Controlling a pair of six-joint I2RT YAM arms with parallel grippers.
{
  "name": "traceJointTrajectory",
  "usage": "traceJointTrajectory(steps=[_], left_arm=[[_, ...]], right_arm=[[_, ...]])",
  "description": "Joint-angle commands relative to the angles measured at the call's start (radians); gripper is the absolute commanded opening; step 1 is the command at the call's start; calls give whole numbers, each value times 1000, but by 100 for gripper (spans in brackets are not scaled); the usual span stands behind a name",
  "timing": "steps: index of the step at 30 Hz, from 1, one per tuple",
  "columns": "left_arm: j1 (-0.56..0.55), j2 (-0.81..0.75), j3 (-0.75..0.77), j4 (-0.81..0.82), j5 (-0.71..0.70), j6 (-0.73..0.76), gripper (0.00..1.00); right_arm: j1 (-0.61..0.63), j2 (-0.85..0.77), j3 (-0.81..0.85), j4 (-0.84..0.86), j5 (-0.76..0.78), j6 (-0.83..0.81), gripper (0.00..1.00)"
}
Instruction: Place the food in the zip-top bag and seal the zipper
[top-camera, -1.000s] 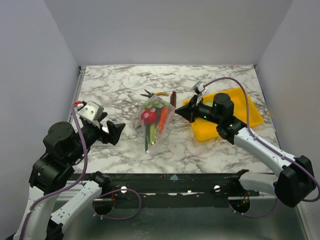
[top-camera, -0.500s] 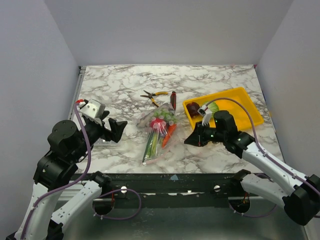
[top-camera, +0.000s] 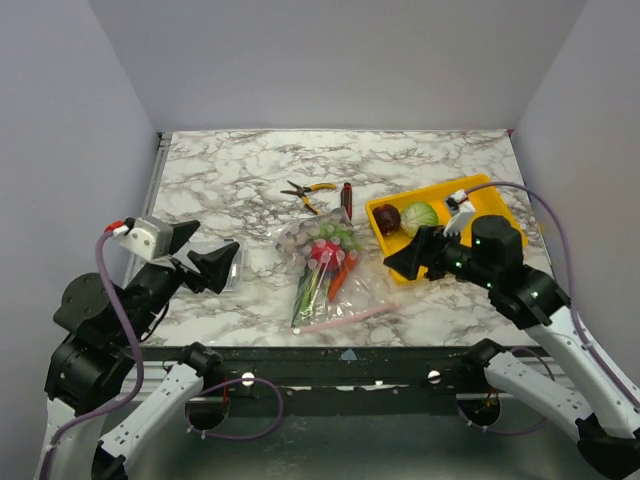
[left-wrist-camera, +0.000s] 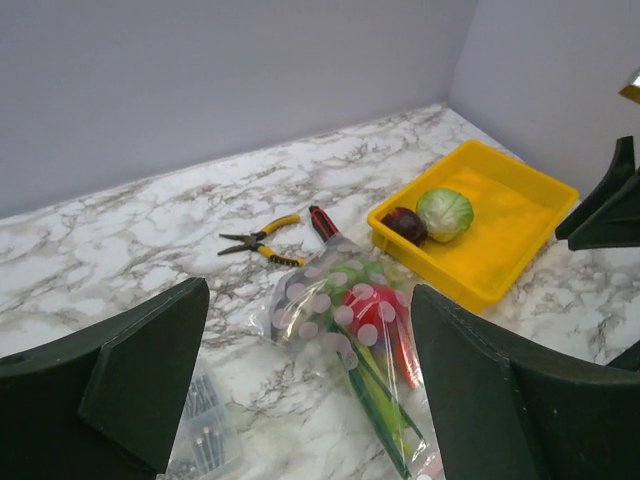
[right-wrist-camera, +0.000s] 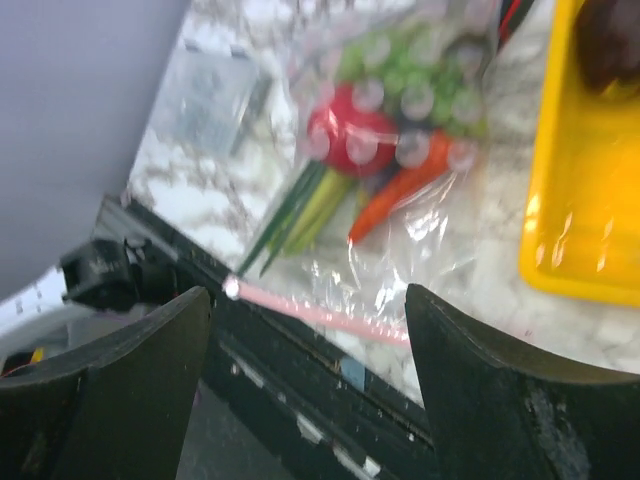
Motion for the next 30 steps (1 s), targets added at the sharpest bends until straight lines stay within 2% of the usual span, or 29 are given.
traceJointTrajectory(steps=[1, 6, 9, 10, 14, 25, 30], left_arm=[[4, -70, 42, 64, -68, 4, 85], [4, -159, 53, 122, -116, 11, 91], [4, -202, 62, 146, -159, 17, 94], [4, -216, 63, 153, -171, 21, 94], [4, -256, 67, 167, -210, 34, 95], [4, -274, 35, 193, -247, 50, 96], [4, -255, 44, 194, -238, 43, 96]], right_arm=[[5, -67, 173, -117, 291, -44, 83], [5, -132, 343, -139, 537, -112, 88], [5, -187, 392, -106, 605, -173, 92], [5, -208, 401, -97, 629, -187, 99], [4, -241, 439, -104, 704, -238, 99], [5, -285, 442, -96, 831, -236, 100], [4, -287, 430, -113, 789, -245, 100]])
